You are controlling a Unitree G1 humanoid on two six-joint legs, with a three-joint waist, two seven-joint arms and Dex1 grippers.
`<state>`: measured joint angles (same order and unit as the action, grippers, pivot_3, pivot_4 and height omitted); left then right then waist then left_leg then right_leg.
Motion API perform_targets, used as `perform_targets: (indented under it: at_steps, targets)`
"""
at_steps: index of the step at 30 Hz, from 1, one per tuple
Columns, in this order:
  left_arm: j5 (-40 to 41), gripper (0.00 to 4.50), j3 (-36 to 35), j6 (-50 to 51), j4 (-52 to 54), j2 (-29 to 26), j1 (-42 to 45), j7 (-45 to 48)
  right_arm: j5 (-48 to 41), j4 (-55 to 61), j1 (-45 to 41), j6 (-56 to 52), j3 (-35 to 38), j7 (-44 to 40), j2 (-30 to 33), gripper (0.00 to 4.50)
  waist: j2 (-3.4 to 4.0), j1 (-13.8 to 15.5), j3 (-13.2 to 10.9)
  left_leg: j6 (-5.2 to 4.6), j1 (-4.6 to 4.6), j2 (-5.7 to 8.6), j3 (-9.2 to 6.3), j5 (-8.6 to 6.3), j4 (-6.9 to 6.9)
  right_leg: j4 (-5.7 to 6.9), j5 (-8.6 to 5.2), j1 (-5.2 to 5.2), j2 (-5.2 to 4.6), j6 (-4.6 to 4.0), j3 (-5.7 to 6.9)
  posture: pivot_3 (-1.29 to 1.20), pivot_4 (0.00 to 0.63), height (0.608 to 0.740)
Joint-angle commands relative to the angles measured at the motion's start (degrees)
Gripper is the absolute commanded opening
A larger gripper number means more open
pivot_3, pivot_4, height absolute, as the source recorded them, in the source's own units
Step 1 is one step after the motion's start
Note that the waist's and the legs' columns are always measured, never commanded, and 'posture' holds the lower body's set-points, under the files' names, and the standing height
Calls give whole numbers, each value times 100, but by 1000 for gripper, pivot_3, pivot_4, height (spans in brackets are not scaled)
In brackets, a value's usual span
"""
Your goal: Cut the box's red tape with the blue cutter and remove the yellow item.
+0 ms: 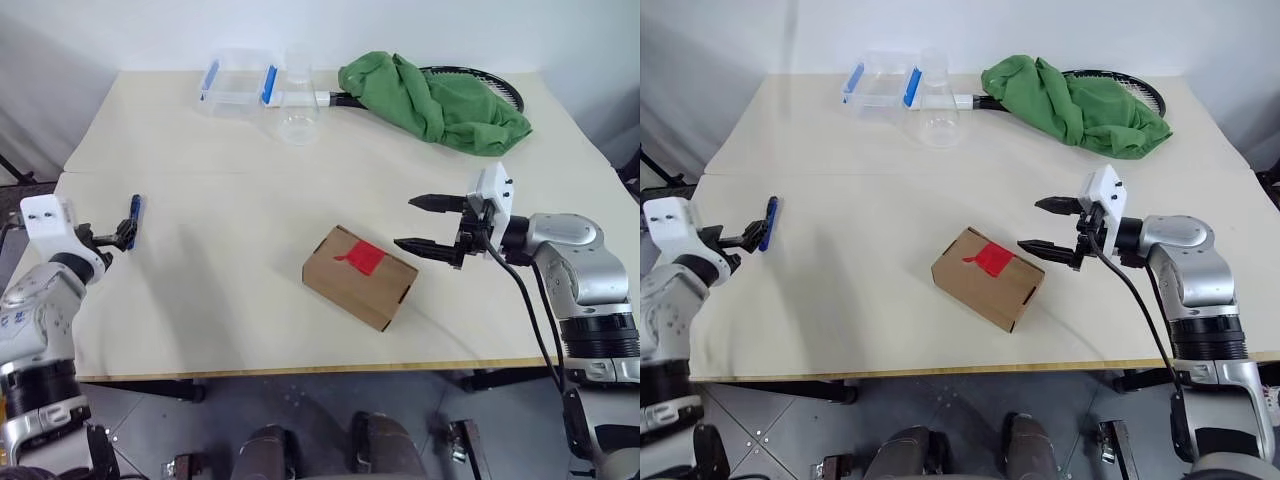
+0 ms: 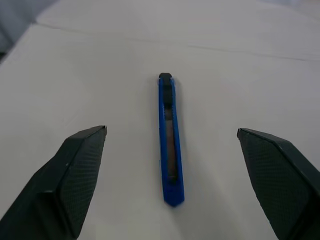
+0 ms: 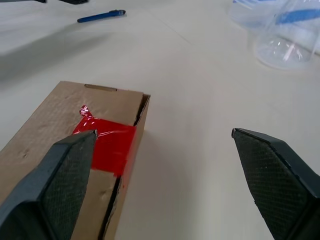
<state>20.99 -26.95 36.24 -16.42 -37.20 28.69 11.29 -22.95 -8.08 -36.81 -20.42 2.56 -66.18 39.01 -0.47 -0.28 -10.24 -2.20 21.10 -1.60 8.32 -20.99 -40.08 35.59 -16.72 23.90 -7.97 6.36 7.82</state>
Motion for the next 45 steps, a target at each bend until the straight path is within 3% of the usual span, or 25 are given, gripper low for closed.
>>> perform_targets:
  at_steps: [1, 6, 11, 15, 20, 23, 28, 34, 36, 45]
  targets:
    - [-257, 4446, 132, -97, -474, -158, 278, -77, -134, 293, -5, -78, 191, 89, 96, 4500, 0, -6, 0, 0, -1, 0, 0, 0, 0, 0, 0, 0, 1, 0, -1, 0, 150, 740]
    - [-453, 4446, 499, 683, -1370, -178, 860, -135, -150, 513, 81, -257, 237, 198, 200, 4500, 0, 18, 0, 1, 0, -3, 1, 0, -3, 2, 0, 0, 9, 1, -3, 0, 150, 740]
    - [-541, 3290, 527, 831, -1643, -199, 1047, -234, -155, 526, 15, -341, 254, 287, 228, 4500, 0, 10, 1, 2, -5, -3, 3, 1, -6, 7, 1, 0, 9, 2, -13, 0, 150, 740]
    - [-703, 3290, 633, 910, -1866, -225, 1143, -299, -101, 467, -29, -307, 210, 300, 225, 4500, 4, 16, 3, 2, -6, -1, 3, 1, -7, 7, 1, -1, 8, 2, -15, 0, 150, 740]
    - [-858, 2221, 699, 970, -2101, -227, 1243, -384, -86, 412, -134, -310, 167, 321, 182, 4500, 12, 6, 7, 6, -15, -3, 9, 3, -7, 16, 1, -1, 10, 1, -21, 0, 150, 740]
    - [-912, 2221, 731, 1060, -2142, -225, 1251, -370, -47, 324, -202, -283, 135, 299, 192, 4500, 12, 12, 8, 6, -16, -3, 10, 4, -7, 19, 1, -1, 9, 1, -24, 0, 150, 740]
    - [-918, 1123, 755, 1131, -2110, -215, 1221, -310, 2, 193, -339, -252, 86, 266, 173, 4500, 17, 8, 10, 6, -16, -3, 10, 4, -7, 20, 1, -1, 8, 1, -24, 0, 150, 740]
    - [-915, 1123, 767, 1170, -2032, -245, 1178, -255, 77, 72, -426, -193, 56, 209, 168, 4500, 18, 8, 11, 6, -17, -2, 10, 4, -7, 20, 1, 0, 8, 1, -24, 0, 150, 740]
    - [-904, 554, 777, 1219, -1915, -271, 1108, -209, 106, 38, -444, -174, 61, 195, 168, 4500, 18, 5, 11, 6, -16, -2, 10, 4, -7, 20, 1, 0, 8, 2, -24, 0, 150, 740]
    - [-889, 554, 764, 1320, -1626, -344, 921, -110, 134, 13, -458, -178, 61, 151, 158, 4500, 19, -3, 11, 7, -16, -3, 11, 4, -6, 20, 1, 0, 8, 1, -25, 0, 150, 740]
